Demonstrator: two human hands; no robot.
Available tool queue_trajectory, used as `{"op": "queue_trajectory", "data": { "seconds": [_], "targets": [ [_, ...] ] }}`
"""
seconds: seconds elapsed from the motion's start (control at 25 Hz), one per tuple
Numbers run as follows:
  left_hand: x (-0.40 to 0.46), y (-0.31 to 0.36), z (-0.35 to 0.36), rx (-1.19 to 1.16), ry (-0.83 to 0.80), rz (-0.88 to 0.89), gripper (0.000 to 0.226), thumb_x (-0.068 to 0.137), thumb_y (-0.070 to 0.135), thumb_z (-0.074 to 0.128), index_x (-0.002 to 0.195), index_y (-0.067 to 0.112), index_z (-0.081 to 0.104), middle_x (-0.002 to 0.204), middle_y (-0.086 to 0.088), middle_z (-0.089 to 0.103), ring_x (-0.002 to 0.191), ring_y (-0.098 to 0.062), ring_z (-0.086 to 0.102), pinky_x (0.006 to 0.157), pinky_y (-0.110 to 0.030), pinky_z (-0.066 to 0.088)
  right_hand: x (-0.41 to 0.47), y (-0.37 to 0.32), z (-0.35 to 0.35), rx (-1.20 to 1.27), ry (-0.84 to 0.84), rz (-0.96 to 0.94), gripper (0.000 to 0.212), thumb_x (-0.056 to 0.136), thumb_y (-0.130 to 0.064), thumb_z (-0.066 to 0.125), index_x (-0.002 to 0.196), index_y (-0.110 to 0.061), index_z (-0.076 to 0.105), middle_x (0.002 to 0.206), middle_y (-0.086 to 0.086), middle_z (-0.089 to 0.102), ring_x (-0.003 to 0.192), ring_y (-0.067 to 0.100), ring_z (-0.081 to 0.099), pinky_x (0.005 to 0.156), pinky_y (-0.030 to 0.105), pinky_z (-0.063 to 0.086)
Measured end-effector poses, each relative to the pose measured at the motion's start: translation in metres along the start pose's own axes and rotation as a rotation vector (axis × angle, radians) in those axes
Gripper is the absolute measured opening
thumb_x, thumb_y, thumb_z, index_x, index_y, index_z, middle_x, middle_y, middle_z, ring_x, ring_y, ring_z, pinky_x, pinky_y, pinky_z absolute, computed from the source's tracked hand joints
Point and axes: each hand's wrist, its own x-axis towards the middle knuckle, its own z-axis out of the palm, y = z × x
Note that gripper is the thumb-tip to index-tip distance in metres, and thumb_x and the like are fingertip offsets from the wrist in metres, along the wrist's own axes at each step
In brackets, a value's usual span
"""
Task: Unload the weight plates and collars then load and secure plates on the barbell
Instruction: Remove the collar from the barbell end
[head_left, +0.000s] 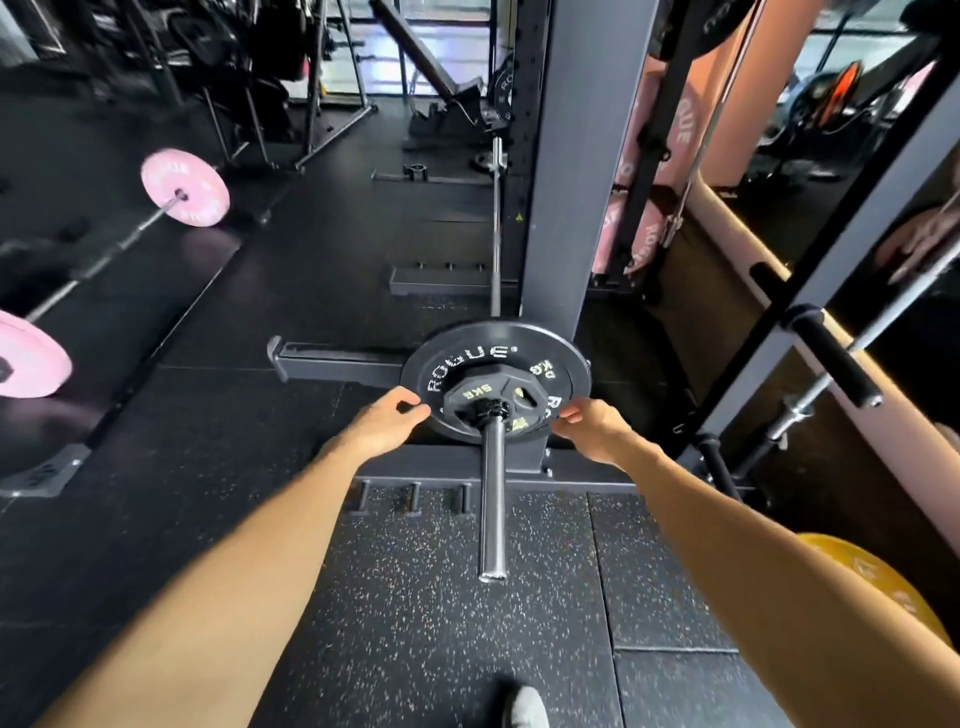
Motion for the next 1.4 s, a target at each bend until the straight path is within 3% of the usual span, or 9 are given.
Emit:
{"op": "queue_trajectory", "data": {
  "seconds": [0.2, 0.52, 0.64, 0.72, 0.8, 0.88, 1.08, 1.24, 1.4],
  "targets": [
    [0.073, 0.029, -0.001, -0.024, 0.06, 0.017, 0.024, 0.094, 0.057, 0.046, 0.111, 0.042, 0.053, 0.123, 0.004, 0.059, 0.11, -0.021, 0.056, 0.101, -0.042, 0.043, 0.081, -0.01, -0.02, 0.017, 0.028, -0.065, 0.034, 0.092, -0.026, 0.062, 0.122, -0.01, 0.064, 0.123, 0.009, 0.066, 0.113, 0.024, 0.061, 0.094, 0.027, 0.044],
    [0.175, -0.024, 0.064, -0.029, 0.122, 0.07, 0.035, 0.098, 0.051, 0.039, 0.124, 0.034, 0.055, 0.133, 0.006, 0.054, 0.12, -0.019, 0.051, 0.103, -0.041, 0.04, 0.19, 0.034, 0.044, -0.129, 0.084, -0.191, 0.034, 0.093, -0.03, 0.059, 0.122, -0.012, 0.061, 0.123, 0.01, 0.065, 0.111, 0.025, 0.061, 0.099, 0.036, 0.048],
    [0.21, -0.058, 0.095, -0.012, 0.192, 0.096, 0.031, 0.098, 0.05, 0.039, 0.117, 0.033, 0.057, 0.121, 0.006, 0.059, 0.109, -0.019, 0.054, 0.094, -0.037, 0.043, 0.224, 0.061, 0.087, -0.138, 0.122, -0.219, 0.032, 0.093, -0.029, 0.057, 0.115, -0.007, 0.064, 0.117, 0.013, 0.067, 0.107, 0.029, 0.063, 0.096, 0.04, 0.05],
    [0.233, -0.077, 0.113, -0.014, 0.19, 0.114, 0.03, 0.097, 0.051, 0.041, 0.108, 0.03, 0.059, 0.105, 0.005, 0.062, 0.097, -0.02, 0.057, 0.082, -0.036, 0.044, 0.238, 0.075, 0.113, -0.14, 0.129, -0.246, 0.031, 0.096, -0.028, 0.052, 0.105, -0.003, 0.068, 0.105, 0.015, 0.071, 0.099, 0.03, 0.066, 0.084, 0.034, 0.053],
    [0.25, -0.09, 0.131, -0.043, 0.196, 0.134, 0.029, 0.096, 0.049, 0.042, 0.101, 0.026, 0.06, 0.093, 0.002, 0.064, 0.083, -0.021, 0.058, 0.075, -0.035, 0.045, 0.247, 0.085, 0.132, -0.162, 0.169, -0.262, 0.031, 0.098, -0.025, 0.046, 0.088, -0.004, 0.066, 0.09, 0.015, 0.067, 0.086, 0.032, 0.064, 0.069, 0.032, 0.046],
    [0.264, -0.097, 0.149, -0.088, 0.206, 0.149, 0.029, 0.097, 0.043, 0.042, 0.101, 0.021, 0.062, 0.087, -0.002, 0.065, 0.071, -0.021, 0.057, 0.068, -0.032, 0.046, 0.255, 0.094, 0.152, -0.2, 0.214, -0.263, 0.028, 0.097, -0.016, 0.043, 0.077, -0.006, 0.059, 0.086, 0.016, 0.062, 0.08, 0.032, 0.059, 0.066, 0.034, 0.043],
    [0.28, -0.107, 0.189, -0.083, 0.18, 0.216, 0.031, 0.102, 0.033, 0.038, 0.105, 0.015, 0.063, 0.093, -0.009, 0.07, 0.075, -0.024, 0.066, 0.068, -0.031, 0.051, 0.269, 0.114, 0.189, -0.162, 0.309, -0.341, 0.028, 0.09, -0.007, 0.048, 0.102, -0.009, 0.073, 0.104, 0.012, 0.073, 0.1, 0.031, 0.066, 0.087, 0.034, 0.053],
    [0.277, -0.11, 0.195, -0.074, 0.194, 0.252, 0.031, 0.102, 0.028, 0.036, 0.107, 0.013, 0.063, 0.095, -0.011, 0.07, 0.074, -0.024, 0.066, 0.067, -0.031, 0.051, 0.264, 0.122, 0.204, -0.228, 0.338, -0.396, 0.028, 0.091, -0.013, 0.044, 0.09, -0.001, 0.07, 0.088, 0.016, 0.07, 0.084, 0.035, 0.064, 0.066, 0.032, 0.046],
    [0.269, -0.107, 0.188, -0.063, 0.172, 0.257, 0.031, 0.103, 0.028, 0.035, 0.107, 0.014, 0.062, 0.092, -0.01, 0.069, 0.072, -0.021, 0.066, 0.064, -0.029, 0.051, 0.261, 0.13, 0.216, -0.173, 0.327, -0.391, 0.021, 0.088, -0.012, 0.049, 0.09, -0.007, 0.069, 0.084, 0.013, 0.069, 0.079, 0.033, 0.063, 0.067, 0.034, 0.05]
  ]
}}
